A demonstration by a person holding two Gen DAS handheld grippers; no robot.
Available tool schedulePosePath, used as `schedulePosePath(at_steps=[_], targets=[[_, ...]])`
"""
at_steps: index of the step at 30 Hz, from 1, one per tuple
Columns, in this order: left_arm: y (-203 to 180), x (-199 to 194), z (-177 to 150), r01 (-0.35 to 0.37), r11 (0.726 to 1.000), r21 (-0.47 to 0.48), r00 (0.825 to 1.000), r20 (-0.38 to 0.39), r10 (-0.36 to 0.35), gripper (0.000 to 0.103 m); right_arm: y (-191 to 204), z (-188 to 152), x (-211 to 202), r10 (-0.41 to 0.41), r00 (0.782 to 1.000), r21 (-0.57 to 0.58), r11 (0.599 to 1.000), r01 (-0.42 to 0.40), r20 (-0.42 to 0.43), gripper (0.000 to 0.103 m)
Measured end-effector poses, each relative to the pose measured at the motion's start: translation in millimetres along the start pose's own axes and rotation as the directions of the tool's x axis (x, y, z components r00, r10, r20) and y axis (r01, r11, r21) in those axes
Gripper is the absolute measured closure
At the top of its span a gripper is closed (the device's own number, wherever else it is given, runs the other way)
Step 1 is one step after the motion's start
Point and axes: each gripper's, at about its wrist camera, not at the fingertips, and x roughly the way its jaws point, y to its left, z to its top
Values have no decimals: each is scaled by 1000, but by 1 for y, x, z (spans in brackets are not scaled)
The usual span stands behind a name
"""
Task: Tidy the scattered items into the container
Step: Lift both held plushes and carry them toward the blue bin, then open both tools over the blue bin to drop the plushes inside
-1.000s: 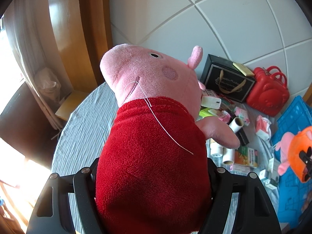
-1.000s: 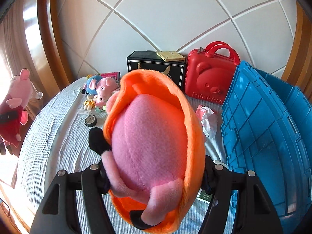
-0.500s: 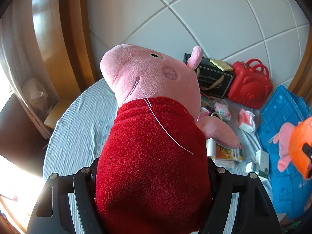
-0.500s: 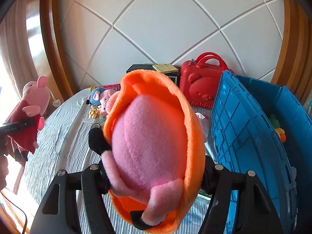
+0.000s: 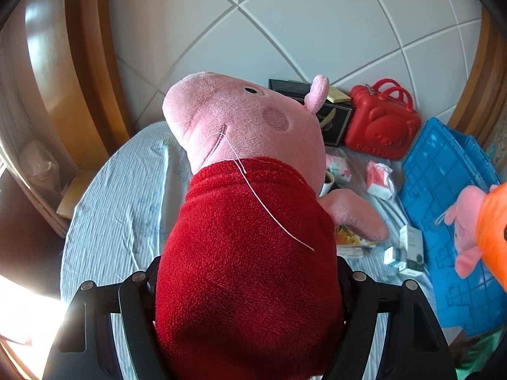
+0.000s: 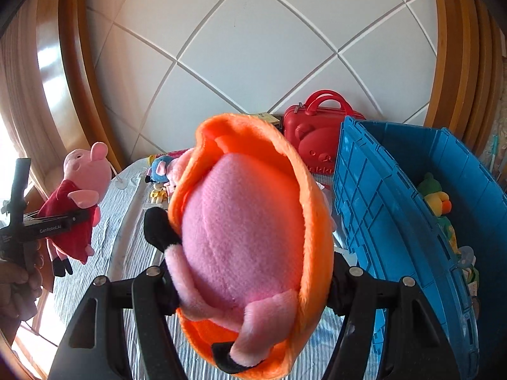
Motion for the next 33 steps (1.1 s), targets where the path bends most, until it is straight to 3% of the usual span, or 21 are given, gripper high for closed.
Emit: schedulePosePath(at_steps=[8,17,26,33], targets=[[-74,-42,18,49,998,41,996,76,-52,28,-52,9,-44,25,996,-2,1000,-25,86,37],[-207,-76,57,161,979,128,974,137,-178,28,-166,20,-104,-15,981,59,998,4,191,37],[-355,-90,86,252,932,261,941,158,-298,28,-281,10,-135,-109,975,118,989,87,194,37],[-459,-80,89,326,875,358,917,106,-384,28,-341,-9,-149,-192,969,147,974,170,153,37]])
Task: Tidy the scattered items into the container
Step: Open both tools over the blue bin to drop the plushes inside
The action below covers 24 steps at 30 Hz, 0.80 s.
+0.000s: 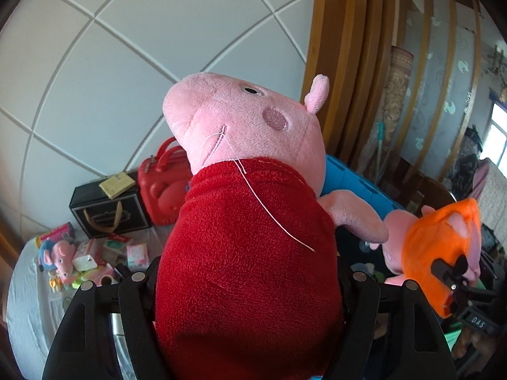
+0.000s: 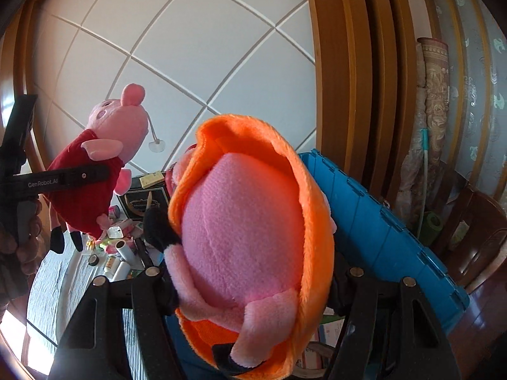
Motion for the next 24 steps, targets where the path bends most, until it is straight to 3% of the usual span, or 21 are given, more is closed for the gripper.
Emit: schedulePosePath(at_steps=[8,11,13,14,19,24], targets=[[-76,48,23,86,994,65,996,-41,-83,27,-49,-9,9,-119,992,34,992,121,-50,32],[-94,64,29,103,991,90,994,-55,-99,15,-60,-12,12,-164,984,46,985,167,-62,19],[-102,75,31,114,988,105,991,-79,-106,7,-61,-11,16,-168,983,43,984,171,-67,4],[-102,76,30,119,988,100,990,-86,-111,1,-61,-10,17,-162,985,41,985,165,-67,0],[-95,83,25,105,991,78,990,-99,-97,1,-57,-10,26,-129,989,44,990,132,-70,0],[-57,81,10,57,998,28,992,-118,-54,1,-42,-5,32,-79,995,37,996,82,-56,0]])
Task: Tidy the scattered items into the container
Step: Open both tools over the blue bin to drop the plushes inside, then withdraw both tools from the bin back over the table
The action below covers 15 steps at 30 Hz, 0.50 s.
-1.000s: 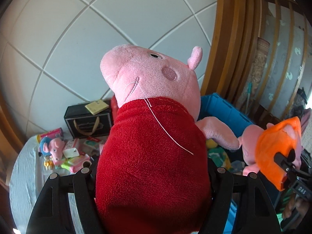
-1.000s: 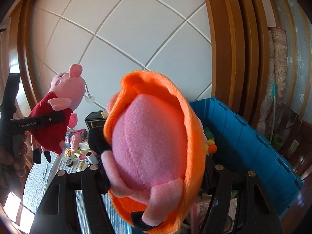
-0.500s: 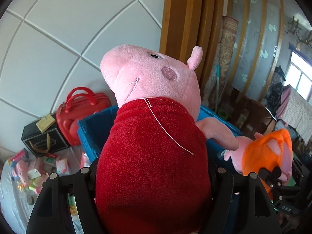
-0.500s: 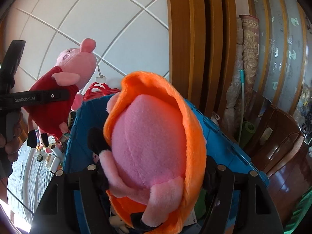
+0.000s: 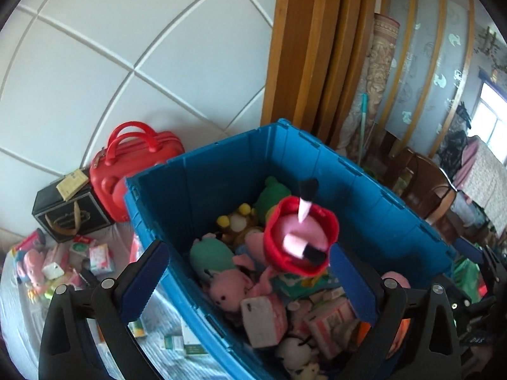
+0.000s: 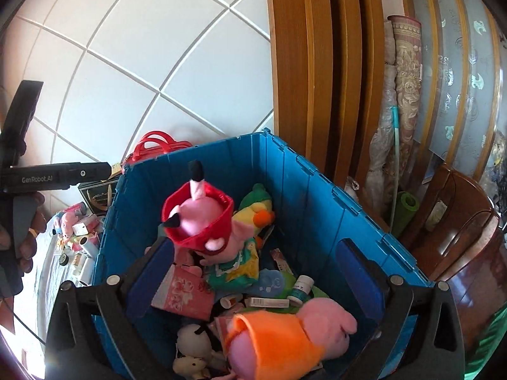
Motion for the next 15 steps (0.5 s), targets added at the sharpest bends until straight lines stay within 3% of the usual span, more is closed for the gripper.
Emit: schedulePosePath(at_steps=[8,15], targets=[[78,-27,-45,-132,986,-103,991,-30,130,1,63,7,16,144,990,-63,988,-142,14,0],[172,-69,-98,-241,945,-223,970,-47,237,1,156,10,24,252,968,-170,954,-248,0,0]])
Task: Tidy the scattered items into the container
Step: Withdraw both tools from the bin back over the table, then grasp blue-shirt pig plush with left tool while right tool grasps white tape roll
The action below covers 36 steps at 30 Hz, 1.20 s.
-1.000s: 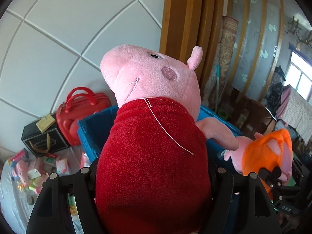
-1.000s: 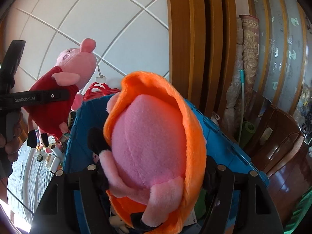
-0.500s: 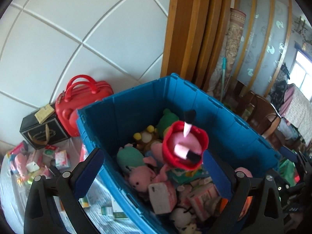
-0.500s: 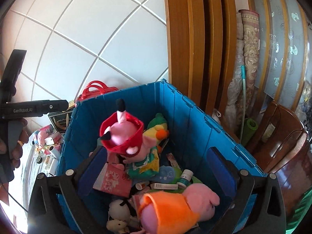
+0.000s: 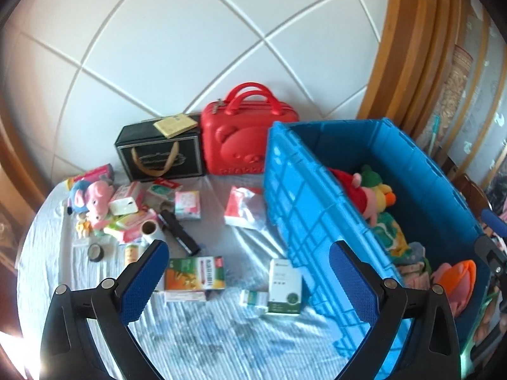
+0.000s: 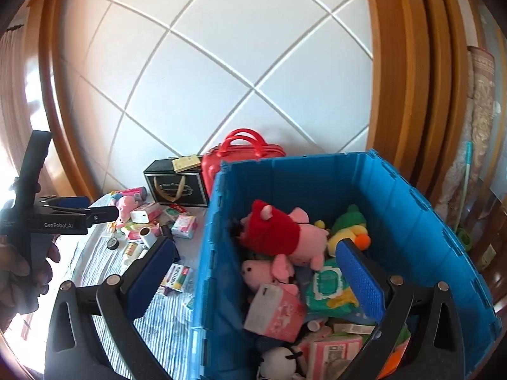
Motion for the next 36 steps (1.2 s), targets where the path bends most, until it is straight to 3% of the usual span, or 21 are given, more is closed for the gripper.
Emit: schedulePosePath(at_steps=[9,18,26,32,36], targets=[[149,-7,-39,-98,992,-81,995,-23,96,1,120,-2,52,40,998,-46,998,-42,-50,0],[282,27,-62,-127,987,-101,991,-60,121,1,217,-18,124,22,990,-31,999,-27,-138,0],[376,112,-45,-155,974,-166,986,-87,142,1,272,-40,199,3,980,-92,996,-22,-200,0],[402,191,-27,-179,965,-194,979,-131,155,1,263,-61,268,-14,973,-131,991,-17,-232,0],[415,247,-16,-191,956,-221,974,-163,157,1,259,-71,314,18,970,-144,988,-54,-243,0]])
